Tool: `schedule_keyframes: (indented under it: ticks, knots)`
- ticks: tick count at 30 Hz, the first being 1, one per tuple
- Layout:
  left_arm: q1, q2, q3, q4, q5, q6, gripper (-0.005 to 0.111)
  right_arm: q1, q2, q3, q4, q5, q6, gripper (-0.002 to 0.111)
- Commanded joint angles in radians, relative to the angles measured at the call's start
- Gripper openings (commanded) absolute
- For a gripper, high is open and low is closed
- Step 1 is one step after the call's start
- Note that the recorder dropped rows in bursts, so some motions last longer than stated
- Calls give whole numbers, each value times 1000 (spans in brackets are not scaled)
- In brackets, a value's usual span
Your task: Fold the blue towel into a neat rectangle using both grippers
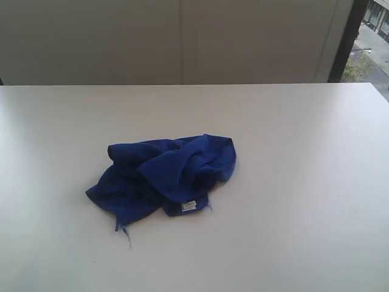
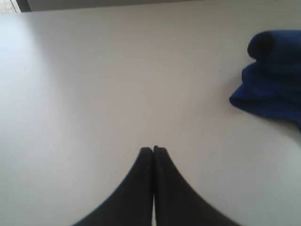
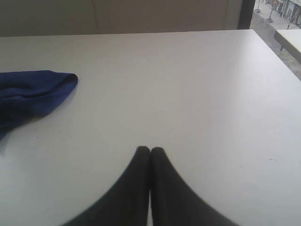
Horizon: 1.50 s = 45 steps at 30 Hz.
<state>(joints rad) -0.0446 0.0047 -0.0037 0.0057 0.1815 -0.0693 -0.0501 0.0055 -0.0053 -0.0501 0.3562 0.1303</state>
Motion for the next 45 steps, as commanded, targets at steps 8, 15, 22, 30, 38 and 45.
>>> schedule_keyframes:
  ticks: [8, 15, 22, 30, 38, 45]
  knots:
    - [3, -5, 4, 1, -107, -2, 0, 3, -6, 5, -6, -13, 4, 0]
    - [3, -5, 4, 1, -137, -4, 0, 3, -6, 5, -6, -13, 4, 0]
    - [3, -5, 4, -6, -535, -144, 0, 3, -6, 5, -6, -13, 4, 0]
    - [3, -5, 4, -6, -587, -144, 0, 3, -6, 5, -3, -13, 4, 0]
    - [3, -5, 4, -6, -479, -176, 0, 3, -6, 5, -3, -13, 4, 0]
    - [3, -5, 4, -6, -386, -272, 0, 3, -6, 5, -5, -203, 4, 0]
